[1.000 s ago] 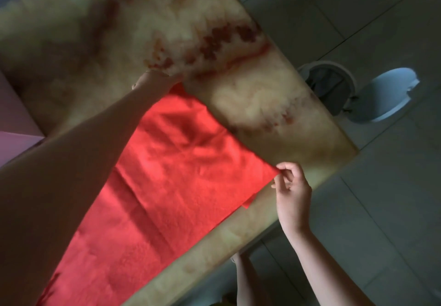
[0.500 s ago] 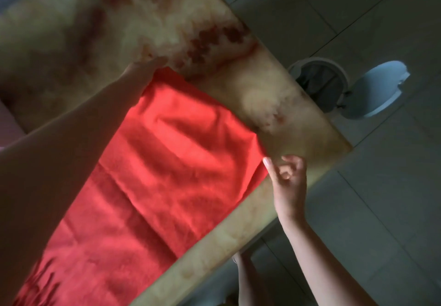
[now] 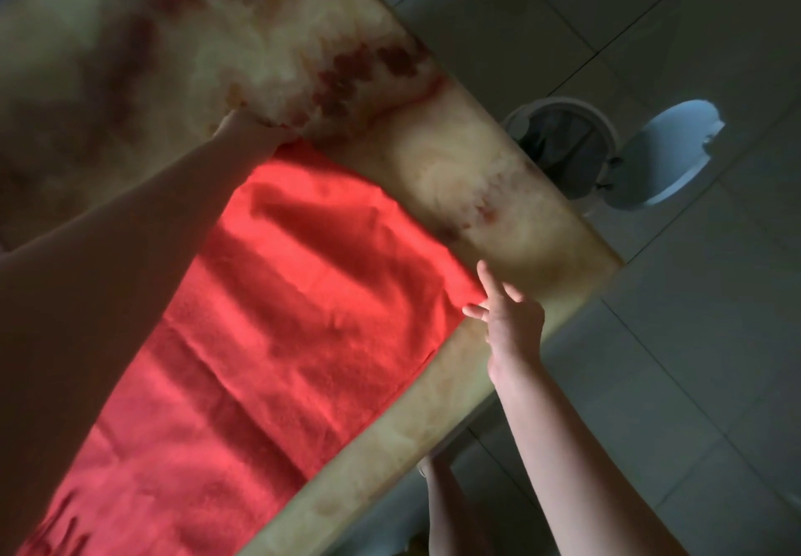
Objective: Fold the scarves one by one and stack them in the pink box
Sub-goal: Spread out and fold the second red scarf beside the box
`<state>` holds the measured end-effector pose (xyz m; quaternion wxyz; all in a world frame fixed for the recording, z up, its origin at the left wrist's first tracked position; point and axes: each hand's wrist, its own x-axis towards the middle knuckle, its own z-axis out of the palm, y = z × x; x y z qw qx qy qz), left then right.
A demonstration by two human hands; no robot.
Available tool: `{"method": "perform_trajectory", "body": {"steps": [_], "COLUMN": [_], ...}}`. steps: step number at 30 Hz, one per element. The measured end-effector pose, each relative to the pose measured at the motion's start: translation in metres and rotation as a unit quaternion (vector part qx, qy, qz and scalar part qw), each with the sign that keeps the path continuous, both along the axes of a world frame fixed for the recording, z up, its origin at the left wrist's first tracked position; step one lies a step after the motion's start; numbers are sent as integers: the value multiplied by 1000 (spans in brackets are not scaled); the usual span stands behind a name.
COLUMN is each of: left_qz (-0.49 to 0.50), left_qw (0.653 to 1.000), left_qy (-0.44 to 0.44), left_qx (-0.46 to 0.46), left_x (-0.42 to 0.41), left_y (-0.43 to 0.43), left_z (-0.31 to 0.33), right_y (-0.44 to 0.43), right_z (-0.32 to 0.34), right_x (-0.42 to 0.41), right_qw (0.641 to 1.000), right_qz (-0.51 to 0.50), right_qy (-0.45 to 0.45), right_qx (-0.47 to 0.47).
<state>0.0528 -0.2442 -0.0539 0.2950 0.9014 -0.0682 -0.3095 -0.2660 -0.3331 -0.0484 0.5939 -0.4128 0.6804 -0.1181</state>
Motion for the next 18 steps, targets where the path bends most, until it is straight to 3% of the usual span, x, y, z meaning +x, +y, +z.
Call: {"method": "perform_trajectory", "body": {"steps": [10,18], "left_qz": [5,-18], "left_qw": [994,993], "left_qy": [-46,-93], "left_qx": [-102,-70], "left_x": [-2,-4], "left_y": [-22,-34], "left_z": [3,-18], "right_y": [1,1], "right_z": [2,-6], "right_x": [2,-6], "right_qw": [987,986], "right_qz": [-149,-154], "right_qy": [-42,-26], "right_qx": [-46,-61]}}
